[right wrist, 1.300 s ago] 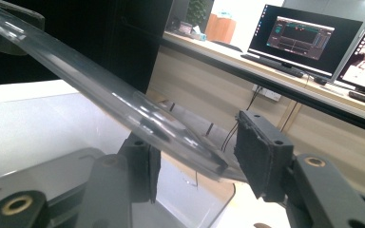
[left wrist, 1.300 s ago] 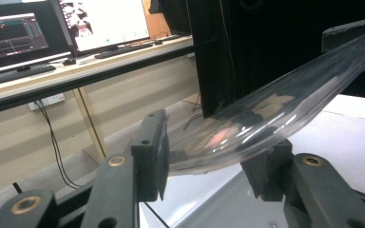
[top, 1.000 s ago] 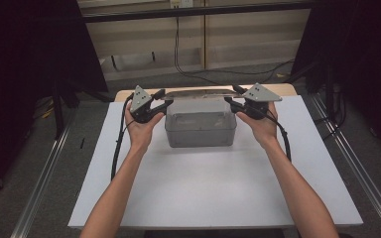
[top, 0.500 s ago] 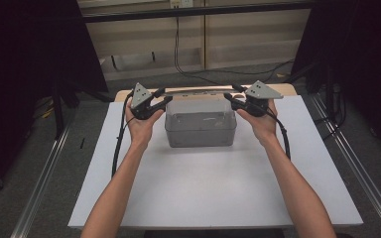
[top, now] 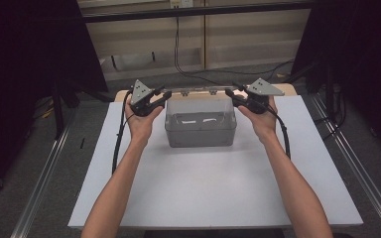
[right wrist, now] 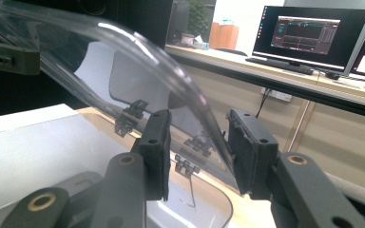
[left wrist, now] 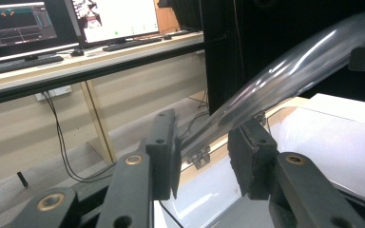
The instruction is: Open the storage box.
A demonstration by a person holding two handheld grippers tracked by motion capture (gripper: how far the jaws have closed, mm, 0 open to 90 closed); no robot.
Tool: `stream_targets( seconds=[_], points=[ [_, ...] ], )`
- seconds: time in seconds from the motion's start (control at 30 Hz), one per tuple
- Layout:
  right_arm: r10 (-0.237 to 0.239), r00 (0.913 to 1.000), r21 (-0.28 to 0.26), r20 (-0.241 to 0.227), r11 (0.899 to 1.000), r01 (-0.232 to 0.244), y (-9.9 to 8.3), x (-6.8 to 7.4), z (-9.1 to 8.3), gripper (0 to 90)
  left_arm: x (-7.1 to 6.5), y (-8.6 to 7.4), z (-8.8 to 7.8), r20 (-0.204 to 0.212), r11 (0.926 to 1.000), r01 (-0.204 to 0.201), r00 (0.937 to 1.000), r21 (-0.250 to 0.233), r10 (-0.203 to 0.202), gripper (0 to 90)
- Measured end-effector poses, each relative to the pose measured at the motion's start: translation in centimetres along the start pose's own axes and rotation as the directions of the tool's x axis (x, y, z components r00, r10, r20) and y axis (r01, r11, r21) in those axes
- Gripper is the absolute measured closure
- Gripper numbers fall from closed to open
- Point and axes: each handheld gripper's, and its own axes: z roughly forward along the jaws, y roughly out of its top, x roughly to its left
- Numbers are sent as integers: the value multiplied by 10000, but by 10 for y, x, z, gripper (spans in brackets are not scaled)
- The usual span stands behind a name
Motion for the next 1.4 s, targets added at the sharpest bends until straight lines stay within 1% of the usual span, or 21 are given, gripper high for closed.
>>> stream_targets(
  seconds=[0.07,0.1,0.13,0.17,0.2,0.23,0.37,0.4,0.6,0.7,0.77,0.83,0.93,0.97,1.0,1.03,1.07,1.1,1.27,1.3,1.4],
  points=[
    [30,10000,-15,-2,10000,-30,1,-1,2,602,1,-2,2,-31,9998,201,9998,-69,-202,639],
    [55,10000,13,4,10000,-55,2,-2,3,602,2,-3,3,-53,9998,193,9998,-69,-194,641],
    [50,10000,-5,17,10000,-50,2,-3,4,602,2,-4,5,-51,9995,299,9995,-116,-299,643],
    [86,10000,-23,15,10000,-85,2,-3,5,602,4,-5,6,-97,9996,262,9996,-80,-263,647],
    [93,10000,-12,-5,10000,-93,2,-4,5,603,5,-6,7,-37,9992,382,9993,-124,-383,647],
    [116,9999,-4,-28,9999,-116,2,-5,5,603,5,-7,8,-43,9992,395,9992,-62,-395,647],
    [148,9999,72,-73,9999,-148,1,-7,9,593,7,-11,11,-9,9991,410,9992,-62,-410,647],
    [149,9998,150,-98,9998,-148,0,-7,11,591,9,-11,12,-29,9994,360,9993,-4,-360,648],
    [247,9997,139,-88,9996,-245,2,-10,15,594,13,-11,16,-93,9991,424,9991,65,-423,659],
    [298,9995,99,-75,9995,-297,3,-12,18,597,15,-11,18,-147,9991,394,9991,131,-392,661],
    [356,9993,81,-83,9993,-355,4,-13,19,597,16,-12,20,-157,9985,544,9984,39,-543,676],
    [484,9988,25,-64,9988,-484,4,-14,21,596,17,-12,22,-164,9988,491,9987,31,-491,682],
    [576,9983,14,-63,9983,-576,5,-16,23,600,18,-13,25,-178,9985,553,9983,40,-552,683],
    [575,9983,-8,-60,9983,-575,5,-17,24,602,19,-12,25,-215,9989,449,9988,107,-447,683],
    [576,9983,-9,-60,9983,-576,5,-18,25,603,19,-12,26,-195,9988,474,9987,120,-472,683],
    [631,9980,9,-42,9980,-631,5,-18,26,606,20,-12,27,-224,9992,373,9991,152,-370,683],
    [648,9979,11,-26,9979,-648,5,-19,27,609,20,-12,29,-194,9987,492,9986,114,-490,680],
    [691,9976,10,-59,9976,-691,5,-20,28,610,20,-12,30,-188,9988,438,9989,199,-434,676],
    [830,9965,19,-1,9965,-830,5,-23,32,616,22,-11,34,-234,9990,342,9992,282,-335,665],
    [830,9965,15,-9,9965,-830,5,-24,33,619,22,-11,35,-239,9988,400,9989,285,-393,665],
    [902,9959,17,32,9959,-902,6,-25,35,628,24,-11,37,-304,9987,358,9989,360,-347,665]
  ],
)
